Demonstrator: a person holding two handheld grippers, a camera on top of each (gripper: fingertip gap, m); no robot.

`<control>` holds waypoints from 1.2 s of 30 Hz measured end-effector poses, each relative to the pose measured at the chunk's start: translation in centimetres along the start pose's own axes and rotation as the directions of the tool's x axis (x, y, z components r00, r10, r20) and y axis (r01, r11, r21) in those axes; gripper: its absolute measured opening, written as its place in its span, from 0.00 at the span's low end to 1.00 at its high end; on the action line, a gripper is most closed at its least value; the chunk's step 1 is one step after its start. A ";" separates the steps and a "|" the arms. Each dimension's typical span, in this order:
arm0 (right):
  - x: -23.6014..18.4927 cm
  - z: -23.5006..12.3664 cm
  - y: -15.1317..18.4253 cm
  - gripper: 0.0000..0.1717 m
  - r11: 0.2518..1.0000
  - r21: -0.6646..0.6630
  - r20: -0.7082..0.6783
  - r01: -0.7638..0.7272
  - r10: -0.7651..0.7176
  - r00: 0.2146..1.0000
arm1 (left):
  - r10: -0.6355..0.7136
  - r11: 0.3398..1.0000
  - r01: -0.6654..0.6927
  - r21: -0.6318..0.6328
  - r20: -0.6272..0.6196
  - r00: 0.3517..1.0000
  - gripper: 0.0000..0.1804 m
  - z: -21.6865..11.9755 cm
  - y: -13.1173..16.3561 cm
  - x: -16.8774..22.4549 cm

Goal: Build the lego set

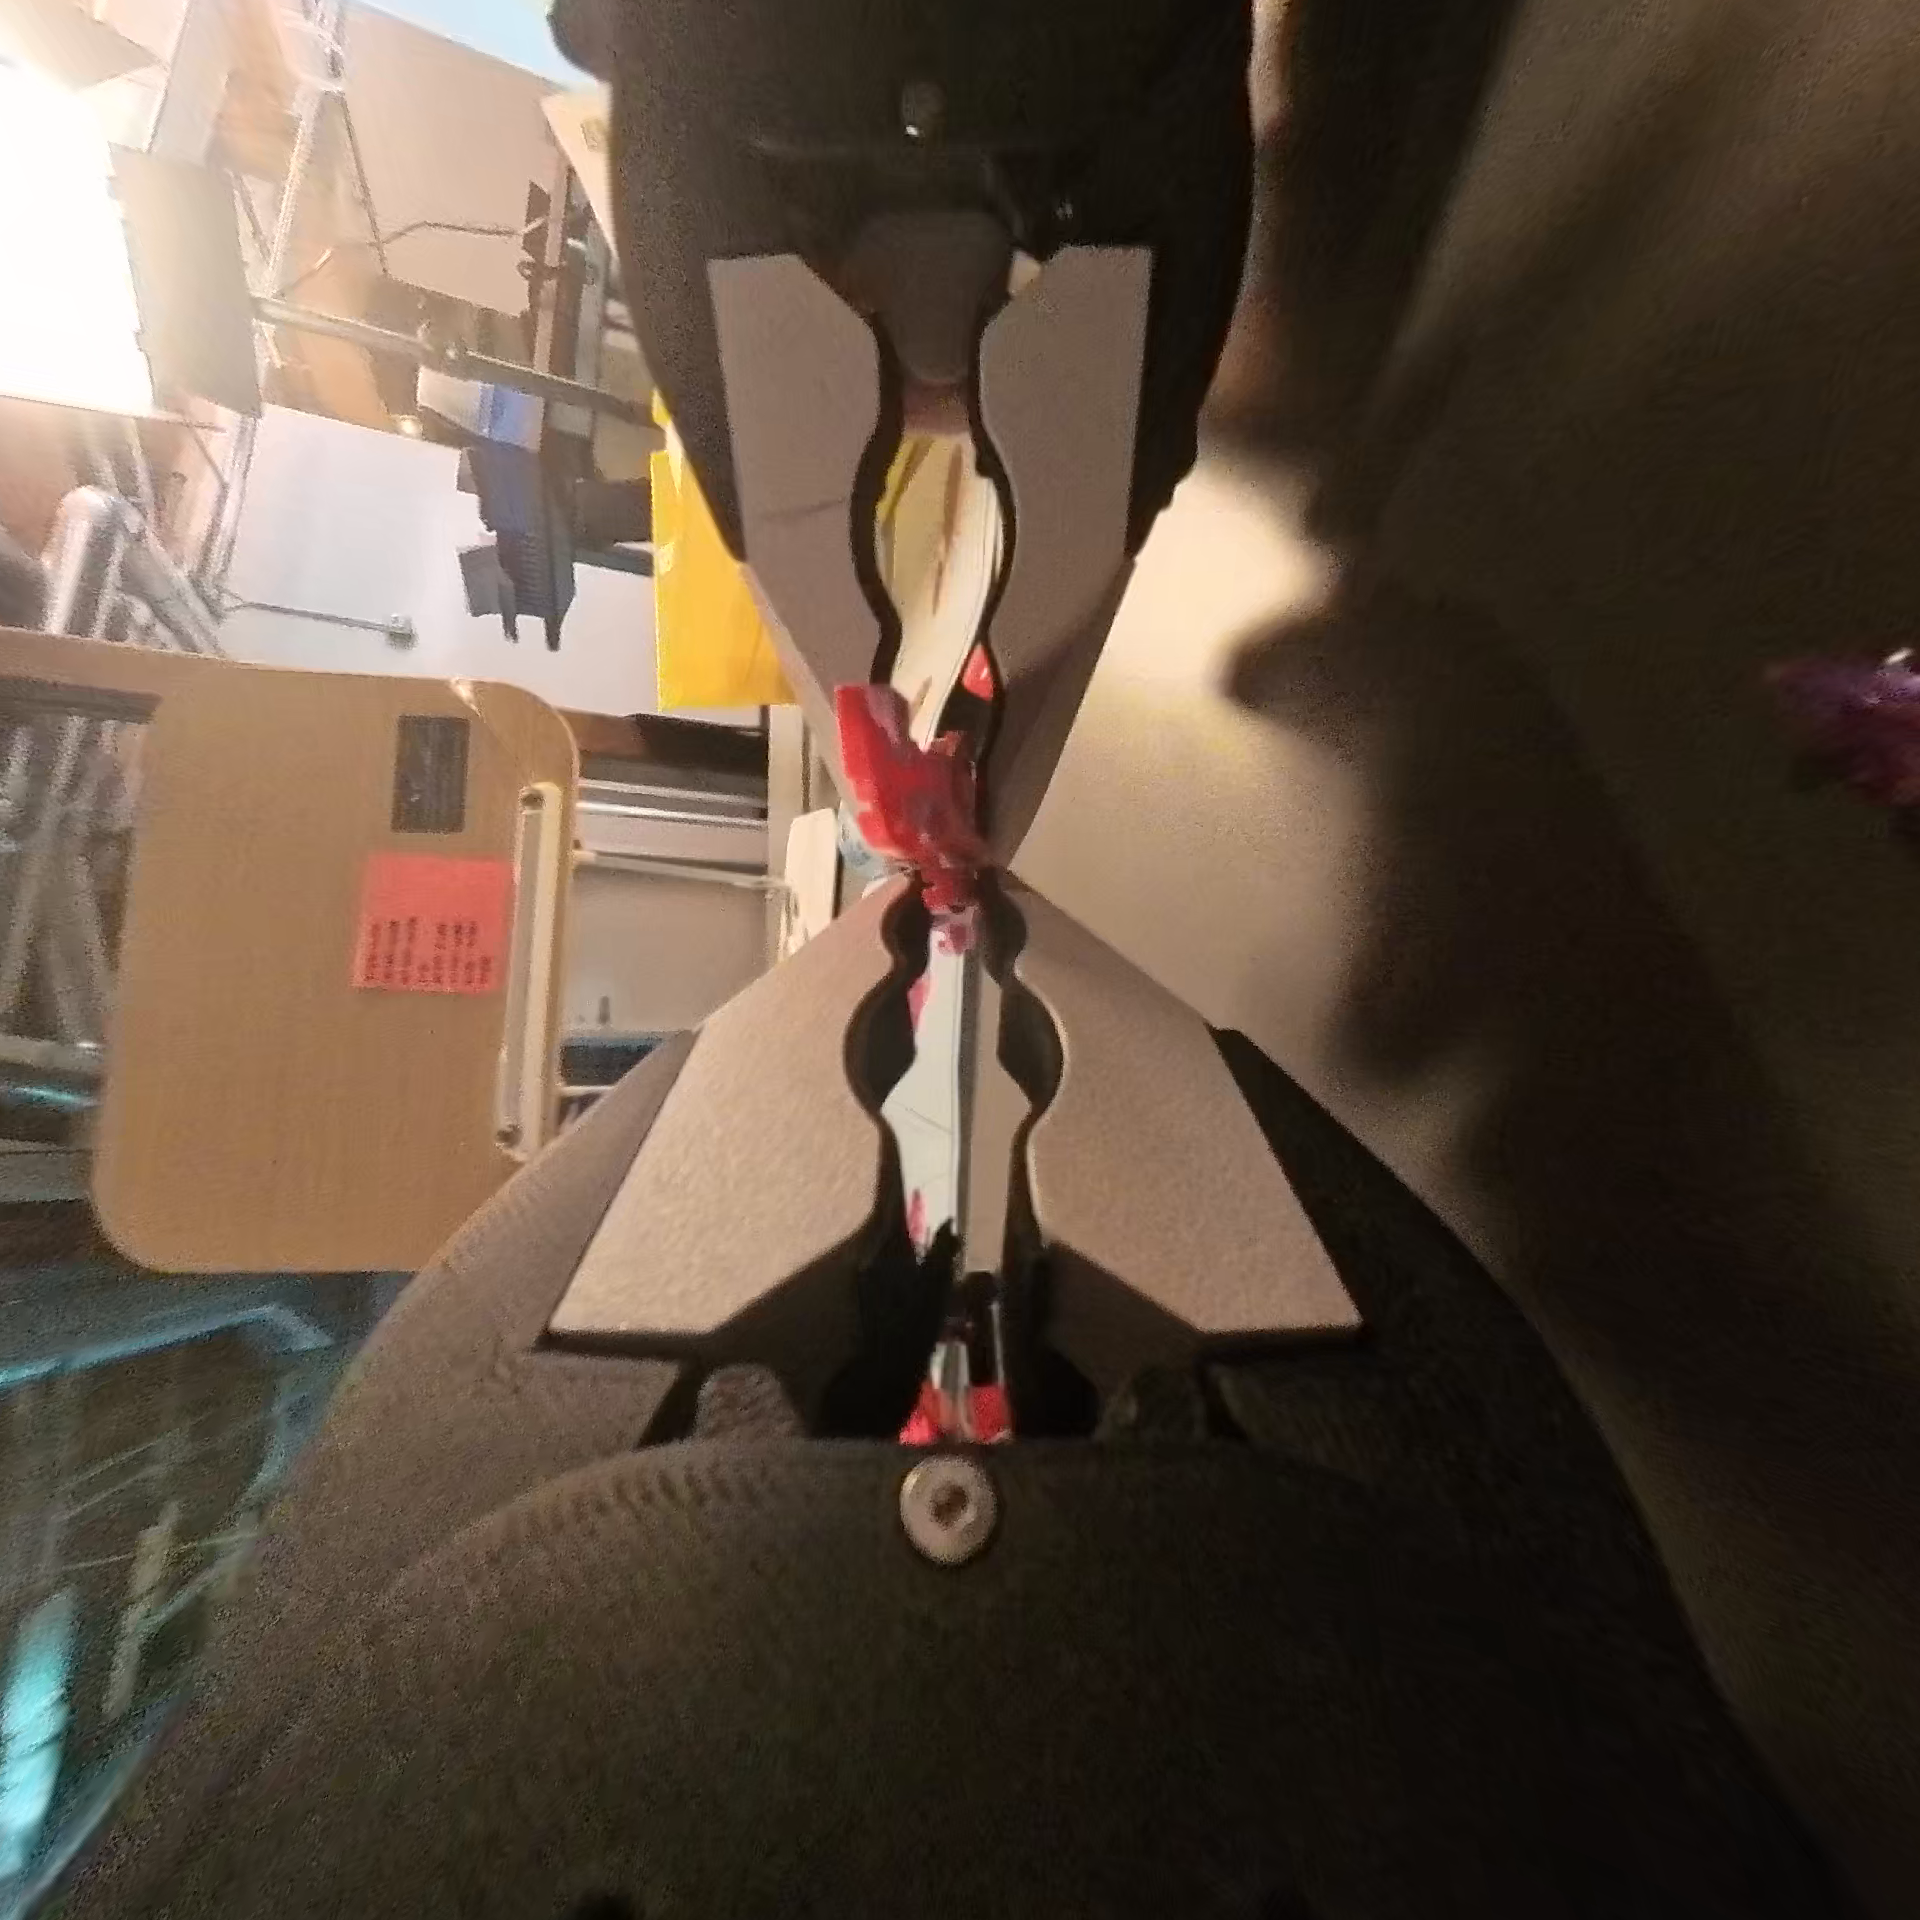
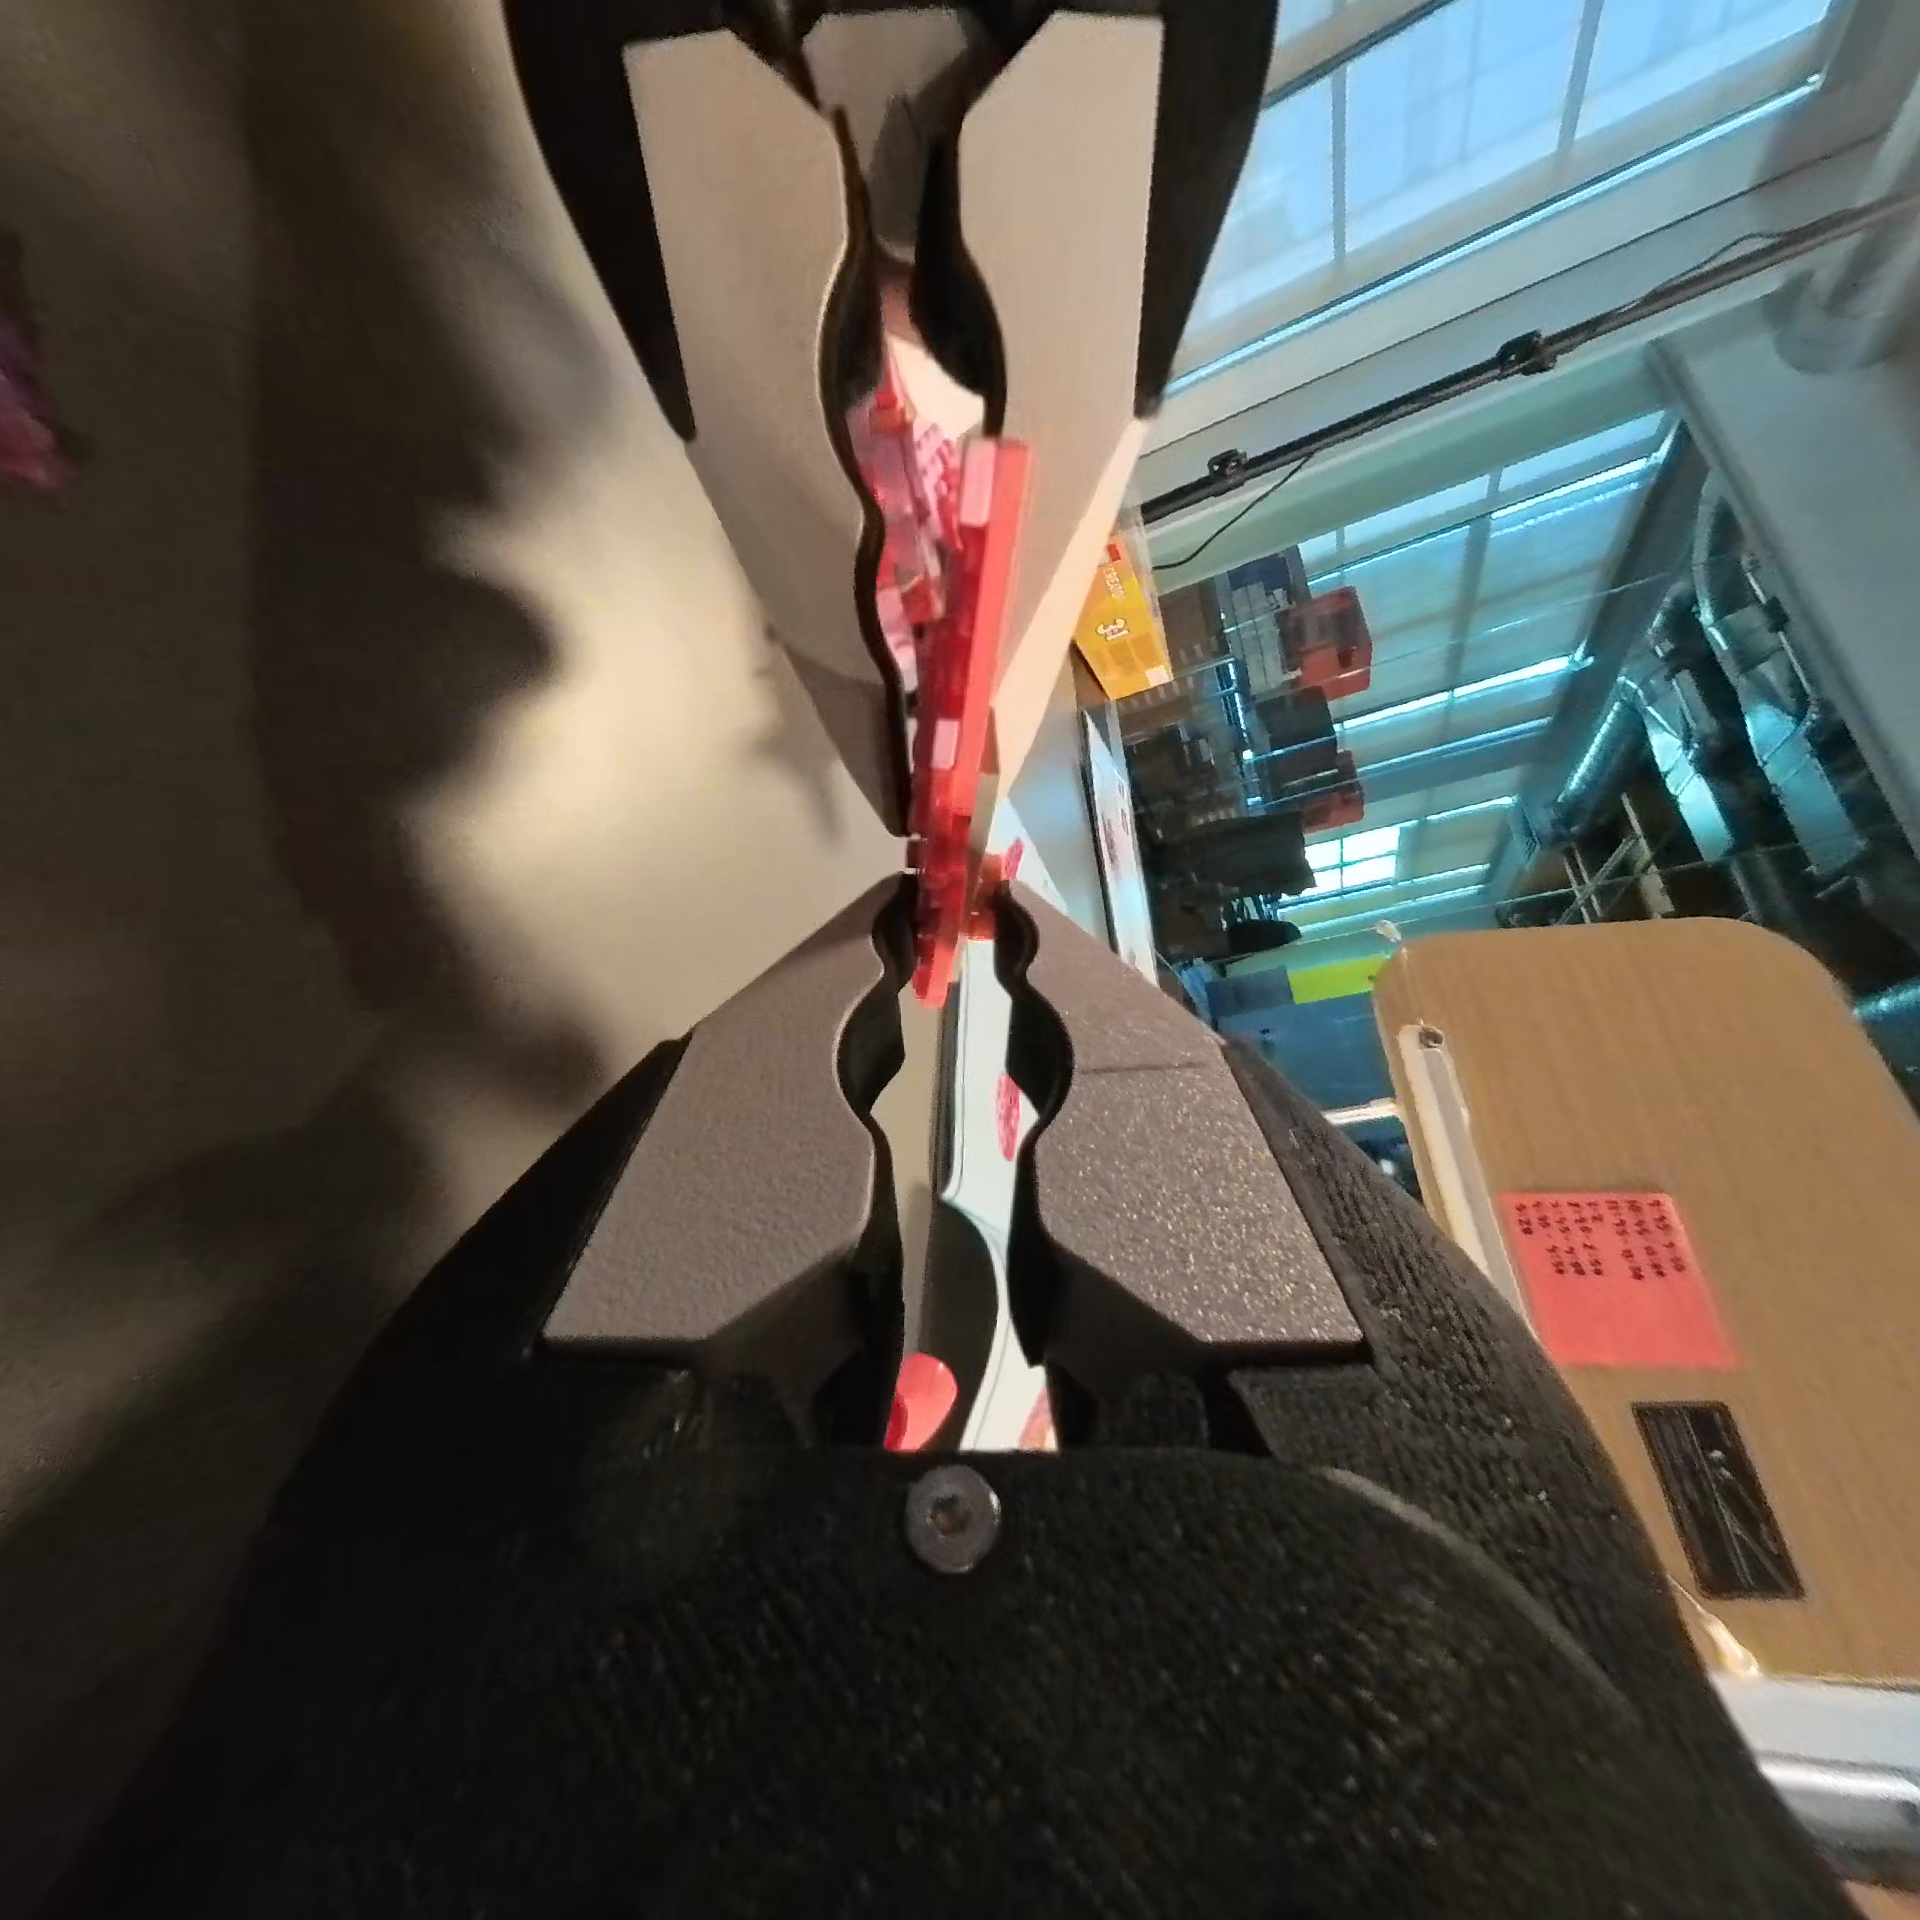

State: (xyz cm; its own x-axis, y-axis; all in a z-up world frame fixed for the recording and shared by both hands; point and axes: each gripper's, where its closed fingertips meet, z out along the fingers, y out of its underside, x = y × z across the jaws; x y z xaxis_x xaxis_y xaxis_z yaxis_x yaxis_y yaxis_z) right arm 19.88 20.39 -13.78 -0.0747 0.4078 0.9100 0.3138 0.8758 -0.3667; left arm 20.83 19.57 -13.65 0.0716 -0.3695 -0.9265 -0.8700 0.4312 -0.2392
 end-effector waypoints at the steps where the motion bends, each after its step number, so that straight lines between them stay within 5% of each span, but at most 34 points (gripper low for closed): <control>1: -0.1 0.1 0.2 0.07 1.000 -0.013 0.001 0.020 -0.020 1.000 | 0.039 0.999 -0.039 -0.021 0.005 0.999 0.04 0.1 0.0 0.1; 10: -0.1 0.2 0.8 0.07 0.990 -0.091 -0.007 0.105 -0.106 0.994 | 0.045 0.997 -0.045 -0.069 0.002 0.999 0.05 0.5 0.4 0.3; 16: 0.0 0.2 0.7 0.07 0.997 -0.063 -0.005 0.041 -0.042 0.999 | -0.009 0.999 0.009 0.031 0.011 1.000 0.23 -0.1 -0.3 0.0; 21: -0.3 0.2 0.3 0.07 0.999 -0.034 0.013 0.022 -0.021 1.000 | 0.064 0.995 -0.067 0.080 0.044 0.997 0.07 -0.2 -1.3 0.2; 36: 0.2 0.4 1.0 0.07 0.995 -0.044 -0.047 0.089 -0.091 0.995 | 0.005 1.000 -0.005 0.011 -0.006 1.000 0.06 0.1 -0.5 0.2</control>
State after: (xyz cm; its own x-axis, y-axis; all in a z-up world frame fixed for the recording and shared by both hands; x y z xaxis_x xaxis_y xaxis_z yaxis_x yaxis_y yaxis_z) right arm 19.80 21.47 -14.09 -0.0582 0.3134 0.9478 0.3472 0.8965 -0.2751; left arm 21.32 19.40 -13.73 0.0643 -0.3718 -0.9261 -0.8647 0.4425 -0.2377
